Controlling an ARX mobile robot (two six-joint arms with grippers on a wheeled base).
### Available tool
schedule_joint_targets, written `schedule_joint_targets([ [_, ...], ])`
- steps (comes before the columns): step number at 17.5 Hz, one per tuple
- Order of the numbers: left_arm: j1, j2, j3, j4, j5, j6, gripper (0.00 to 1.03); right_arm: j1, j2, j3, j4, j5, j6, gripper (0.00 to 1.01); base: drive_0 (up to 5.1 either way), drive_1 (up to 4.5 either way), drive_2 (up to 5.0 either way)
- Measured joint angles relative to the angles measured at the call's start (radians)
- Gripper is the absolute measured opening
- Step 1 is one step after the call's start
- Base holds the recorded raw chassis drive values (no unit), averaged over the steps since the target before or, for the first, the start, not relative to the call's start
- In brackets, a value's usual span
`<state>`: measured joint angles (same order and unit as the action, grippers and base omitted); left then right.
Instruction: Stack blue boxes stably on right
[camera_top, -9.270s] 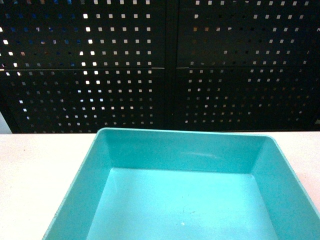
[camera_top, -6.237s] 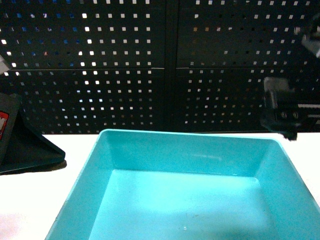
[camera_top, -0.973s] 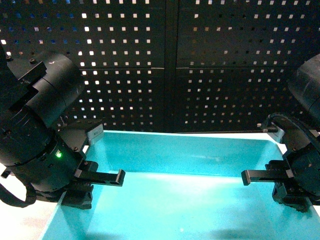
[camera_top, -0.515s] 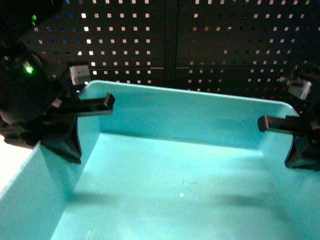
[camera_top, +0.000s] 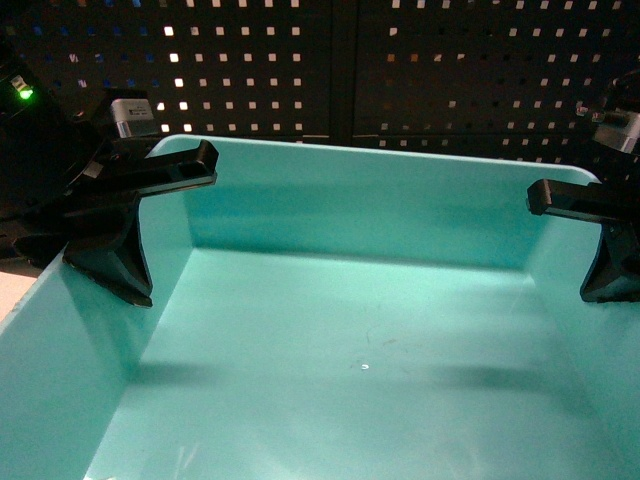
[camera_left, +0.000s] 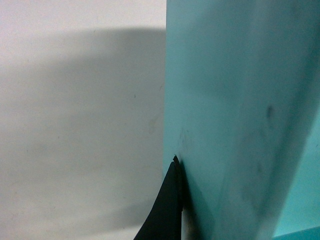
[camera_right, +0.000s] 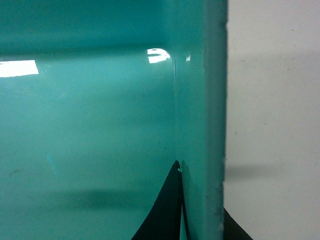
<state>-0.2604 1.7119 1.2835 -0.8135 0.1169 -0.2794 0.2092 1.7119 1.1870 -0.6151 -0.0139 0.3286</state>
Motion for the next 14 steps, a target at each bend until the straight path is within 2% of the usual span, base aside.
schedule_joint_targets([
  [14, 0.0, 0.0, 0.0, -0.001, -0.002, -0.01, 0.02, 0.0, 0.0, 0.0, 0.0, -0.001, 0.0, 0.02, 0.0, 0.0, 0.0],
])
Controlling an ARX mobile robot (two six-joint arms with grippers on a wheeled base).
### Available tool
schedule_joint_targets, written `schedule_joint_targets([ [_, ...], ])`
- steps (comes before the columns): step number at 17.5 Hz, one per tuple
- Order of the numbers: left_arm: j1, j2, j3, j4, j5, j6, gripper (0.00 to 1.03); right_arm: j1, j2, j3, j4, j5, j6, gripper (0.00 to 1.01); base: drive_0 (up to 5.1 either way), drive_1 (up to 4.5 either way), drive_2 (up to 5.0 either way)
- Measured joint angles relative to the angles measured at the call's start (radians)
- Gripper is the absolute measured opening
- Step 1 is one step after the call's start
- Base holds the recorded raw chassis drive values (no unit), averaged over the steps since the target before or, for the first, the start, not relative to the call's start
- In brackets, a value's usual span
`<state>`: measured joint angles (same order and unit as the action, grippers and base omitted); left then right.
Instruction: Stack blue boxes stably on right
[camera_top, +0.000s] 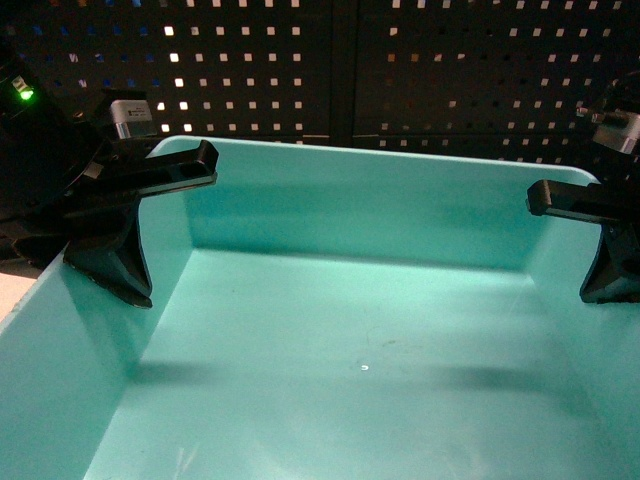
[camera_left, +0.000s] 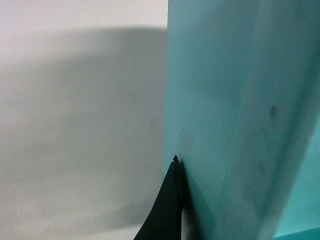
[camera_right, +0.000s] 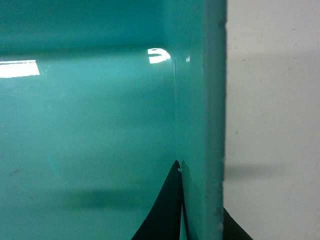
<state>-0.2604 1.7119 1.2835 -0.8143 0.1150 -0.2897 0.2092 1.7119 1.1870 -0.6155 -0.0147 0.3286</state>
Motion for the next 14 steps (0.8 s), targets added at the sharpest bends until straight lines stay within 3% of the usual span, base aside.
schedule_joint_targets([
  [7, 0.002, -0.002, 0.0, 0.003, -0.003, -0.002, 0.02, 0.006, 0.0, 0.0, 0.004, 0.0, 0.0, 0.02, -0.9, -0.85, -0.9],
  [14, 0.001, -0.002, 0.0, 0.002, -0.003, -0.006, 0.02, 0.006, -0.004, 0.0, 0.002, 0.006, 0.0, 0.02, 2.1, -6.31, -0.5],
])
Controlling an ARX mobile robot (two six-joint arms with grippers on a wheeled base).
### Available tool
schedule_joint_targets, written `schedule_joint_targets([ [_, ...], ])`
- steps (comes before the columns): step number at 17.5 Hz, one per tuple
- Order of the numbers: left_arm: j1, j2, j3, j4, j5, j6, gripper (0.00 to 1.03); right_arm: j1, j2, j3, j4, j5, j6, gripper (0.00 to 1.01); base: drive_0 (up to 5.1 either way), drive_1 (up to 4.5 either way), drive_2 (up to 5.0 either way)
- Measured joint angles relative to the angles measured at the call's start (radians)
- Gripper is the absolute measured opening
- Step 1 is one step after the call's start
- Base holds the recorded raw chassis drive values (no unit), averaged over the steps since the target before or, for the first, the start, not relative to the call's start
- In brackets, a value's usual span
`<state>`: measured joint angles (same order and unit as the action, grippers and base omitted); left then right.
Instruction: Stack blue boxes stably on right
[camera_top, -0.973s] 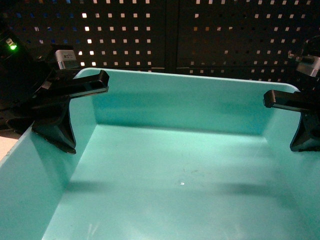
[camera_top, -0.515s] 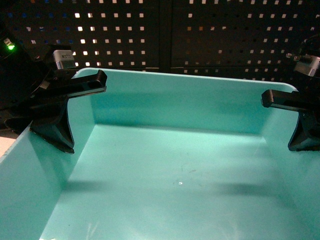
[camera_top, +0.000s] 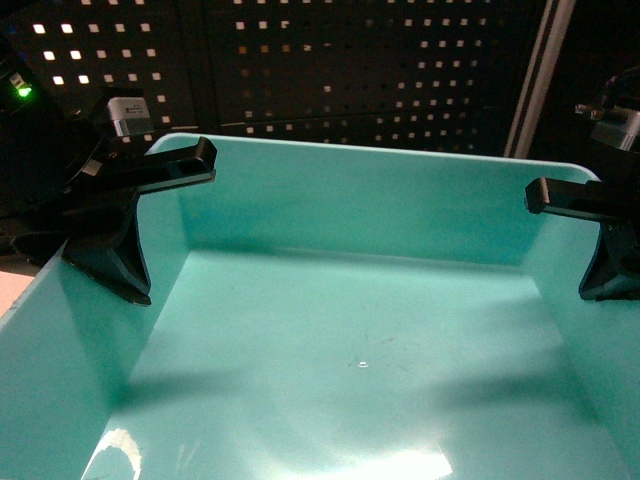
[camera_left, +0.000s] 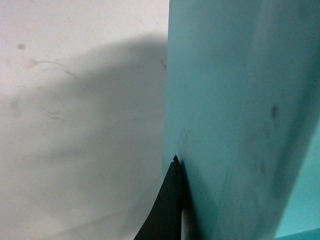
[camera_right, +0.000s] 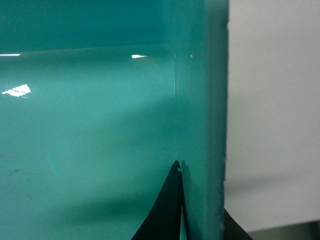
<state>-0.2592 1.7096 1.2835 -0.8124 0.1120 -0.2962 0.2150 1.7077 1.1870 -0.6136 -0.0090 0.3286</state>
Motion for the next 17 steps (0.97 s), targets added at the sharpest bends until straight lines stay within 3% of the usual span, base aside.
schedule_joint_targets([
  [4, -0.001, -0.002, 0.0, -0.001, 0.0, 0.0, 0.02, 0.0, 0.0, 0.0, 0.0, 0.0, 0.0, 0.02, 2.1, -6.36, -0.6],
  [17, 0.0, -0.008, 0.0, -0.002, -0.001, -0.01, 0.02, 0.0, -0.005, -0.001, 0.001, -0.005, -0.006, 0.02, -1.7, -1.65, -1.7],
])
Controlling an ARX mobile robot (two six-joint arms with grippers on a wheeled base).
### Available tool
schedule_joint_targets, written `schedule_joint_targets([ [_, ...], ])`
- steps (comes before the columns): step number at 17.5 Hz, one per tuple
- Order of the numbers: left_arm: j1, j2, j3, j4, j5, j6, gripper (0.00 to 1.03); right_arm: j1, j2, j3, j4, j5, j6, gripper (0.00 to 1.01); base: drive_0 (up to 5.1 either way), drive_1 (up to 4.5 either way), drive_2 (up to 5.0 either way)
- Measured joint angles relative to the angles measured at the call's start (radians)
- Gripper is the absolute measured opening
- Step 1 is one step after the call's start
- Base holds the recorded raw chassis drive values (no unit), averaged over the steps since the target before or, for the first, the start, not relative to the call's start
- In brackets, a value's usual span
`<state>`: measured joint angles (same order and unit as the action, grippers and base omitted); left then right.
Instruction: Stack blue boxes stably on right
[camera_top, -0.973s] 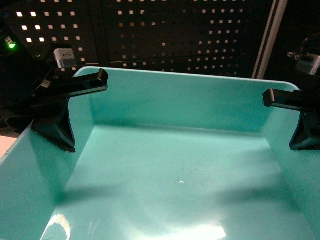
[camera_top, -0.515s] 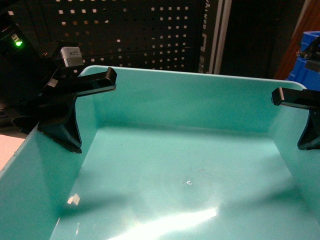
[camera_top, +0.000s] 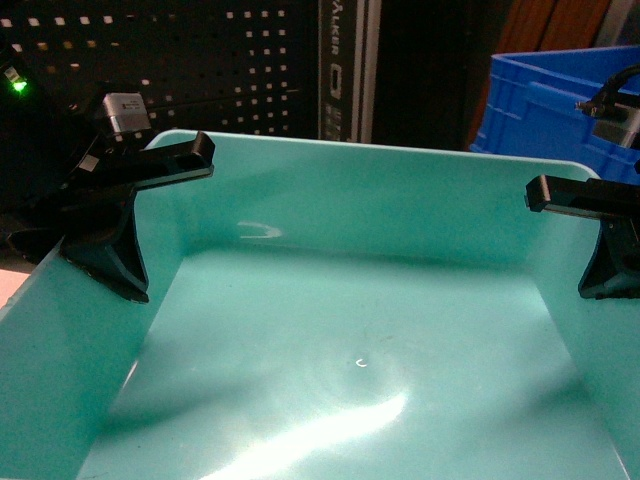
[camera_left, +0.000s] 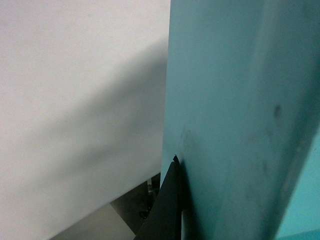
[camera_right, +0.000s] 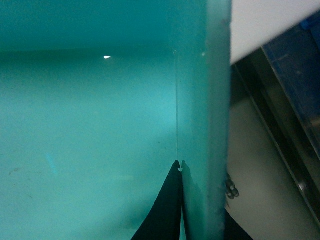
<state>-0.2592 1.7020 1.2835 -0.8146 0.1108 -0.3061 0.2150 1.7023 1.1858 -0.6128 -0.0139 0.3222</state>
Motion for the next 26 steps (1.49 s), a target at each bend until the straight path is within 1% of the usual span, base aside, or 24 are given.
schedule_joint_targets([
  [5, 0.001, 0.0, 0.0, 0.0, 0.001, 0.0, 0.02, 0.0, 0.0, 0.0, 0.0, 0.002, 0.0, 0.02, -1.7, -1.65, -1.7],
  [6, -0.002, -0.002, 0.0, 0.001, -0.001, 0.0, 0.02, 0.0, -0.002, 0.0, -0.001, 0.008, 0.0, 0.02, 2.1, -4.88, -1.8],
  [8, -0.002, -0.001, 0.0, 0.001, 0.001, 0.0, 0.02, -0.002, -0.002, -0.002, -0.005, 0.003, 0.0, 0.02, 2.1, -4.88, -1.8],
  [9, -0.015, -0.002, 0.0, 0.002, 0.0, -0.001, 0.02, -0.01, -0.002, -0.002, -0.005, 0.005, -0.001, 0.02, 2.1, -4.88, -1.8],
  [11, -0.008, -0.002, 0.0, 0.002, 0.002, -0.001, 0.02, -0.012, -0.002, -0.002, -0.005, 0.002, -0.001, 0.02, 2.1, -4.88, -1.8],
  [18, 0.002, -0.002, 0.0, 0.0, 0.001, 0.0, 0.02, 0.001, -0.002, -0.002, 0.001, 0.002, 0.0, 0.02, -1.3, -1.28, -1.3],
  [22, -0.002, -0.002, 0.0, 0.003, 0.002, -0.001, 0.02, -0.002, -0.002, -0.002, -0.002, 0.002, -0.001, 0.02, 2.9, -5.49, -2.8],
  [23, -0.016, -0.002, 0.0, 0.003, 0.001, -0.001, 0.02, -0.013, -0.002, -0.002, -0.007, 0.003, -0.002, 0.02, 2.9, -5.49, -2.8],
  [26, -0.009, -0.002, 0.0, 0.003, 0.002, 0.0, 0.02, -0.011, -0.003, -0.002, -0.003, 0.002, -0.001, 0.02, 2.9, -5.49, -2.8],
])
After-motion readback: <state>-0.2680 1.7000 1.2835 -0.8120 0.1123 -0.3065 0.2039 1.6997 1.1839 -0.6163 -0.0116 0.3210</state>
